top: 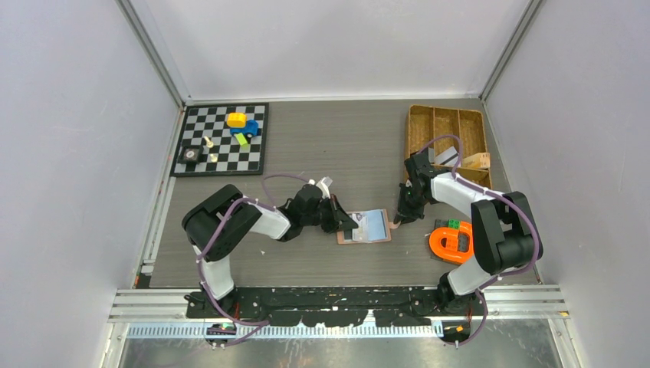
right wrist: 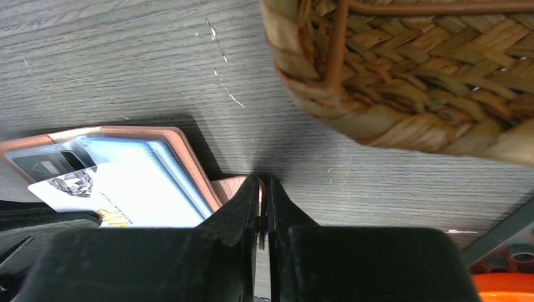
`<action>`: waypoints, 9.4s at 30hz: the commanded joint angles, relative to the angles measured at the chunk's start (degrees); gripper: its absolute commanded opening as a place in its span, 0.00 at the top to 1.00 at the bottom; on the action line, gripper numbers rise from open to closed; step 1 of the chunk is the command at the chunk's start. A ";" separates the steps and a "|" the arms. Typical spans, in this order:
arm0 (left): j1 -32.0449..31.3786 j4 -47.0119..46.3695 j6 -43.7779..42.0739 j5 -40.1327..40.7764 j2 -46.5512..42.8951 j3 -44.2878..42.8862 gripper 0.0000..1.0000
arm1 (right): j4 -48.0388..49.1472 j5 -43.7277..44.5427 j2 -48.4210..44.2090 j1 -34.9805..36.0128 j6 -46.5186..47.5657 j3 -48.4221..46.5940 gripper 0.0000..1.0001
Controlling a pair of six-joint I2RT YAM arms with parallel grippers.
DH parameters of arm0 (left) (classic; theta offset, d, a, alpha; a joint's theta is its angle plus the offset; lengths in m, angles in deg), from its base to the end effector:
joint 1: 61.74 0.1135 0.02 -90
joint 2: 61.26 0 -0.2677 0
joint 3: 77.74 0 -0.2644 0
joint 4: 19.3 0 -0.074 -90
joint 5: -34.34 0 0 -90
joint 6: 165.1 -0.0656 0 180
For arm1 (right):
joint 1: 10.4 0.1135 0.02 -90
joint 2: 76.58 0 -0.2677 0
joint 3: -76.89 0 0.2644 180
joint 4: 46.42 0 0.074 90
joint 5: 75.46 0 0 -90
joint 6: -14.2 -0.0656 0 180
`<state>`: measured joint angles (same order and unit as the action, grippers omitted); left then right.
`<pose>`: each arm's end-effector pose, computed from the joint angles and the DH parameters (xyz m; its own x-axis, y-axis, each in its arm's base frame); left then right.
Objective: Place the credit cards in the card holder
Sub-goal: Insert the credit card into the card holder, then turn over the card slot in the card holder.
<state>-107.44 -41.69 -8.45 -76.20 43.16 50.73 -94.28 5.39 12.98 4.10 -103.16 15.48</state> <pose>0.2370 -0.2758 0.0932 -0.9496 -0.2578 -0.1780 0.0239 0.5070 -0.8616 0.2729 0.0814 0.1218 -0.9651 0.2191 -0.1438 0.1791 0.9520 0.2481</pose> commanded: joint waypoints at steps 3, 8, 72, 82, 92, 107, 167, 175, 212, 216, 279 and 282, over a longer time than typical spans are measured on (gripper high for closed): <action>0.23 -5.96 0.98 3.88 1.82 1.85 1.00 | 0.09 0.11 0.31 0.19 -0.16 -0.14 1.00; 0.34 -8.02 0.94 5.74 2.00 2.94 1.00 | 0.06 0.18 0.43 0.35 -0.24 -0.07 0.99; -5.31 34.05 -13.39 16.32 -5.07 -11.77 0.48 | -0.77 0.47 1.10 1.40 0.20 -0.73 1.00; -7.83 44.71 -16.82 15.94 1.25 -22.14 0.48 | -0.75 0.45 1.47 1.92 0.29 -0.93 1.00; -8.89 47.37 -17.03 15.29 2.17 -24.92 0.46 | -0.63 1.22 1.25 1.98 0.28 -0.93 0.99; -9.38 47.26 -15.86 13.19 0.26 -24.16 0.41 | -0.58 1.68 1.29 2.10 0.28 -0.75 1.00; -2.04 49.82 -23.32 14.91 -10.29 -17.68 0.37 | 3.50 -6.18 -6.03 9.10 -7.66 0.88 0.69; -1.99 49.07 -22.97 14.25 -8.32 -17.31 0.40 | 5.50 -6.23 -3.78 9.36 -7.80 2.40 0.73; -2.03 47.64 -22.80 13.95 -6.64 -15.12 0.63 | 15.52 -14.09 -3.90 10.90 -13.19 5.14 0.82; -2.10 47.64 -22.80 13.87 -6.60 -15.00 0.64 | 16.59 -15.38 -5.16 10.90 -14.19 5.19 0.82; 7.78 59.12 -29.31 11.82 -25.05 -12.38 0.29 | -6.84 7.32 -7.91 2.45 -0.63 -20.94 0.37; 12.35 65.82 -34.03 8.46 -26.99 -17.23 0.19 | -10.04 15.60 -6.30 -4.60 3.63 -25.48 0.32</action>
<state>-99.70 15.42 -35.62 -63.39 19.82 39.98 -96.68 7.60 7.34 6.77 -107.05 -4.13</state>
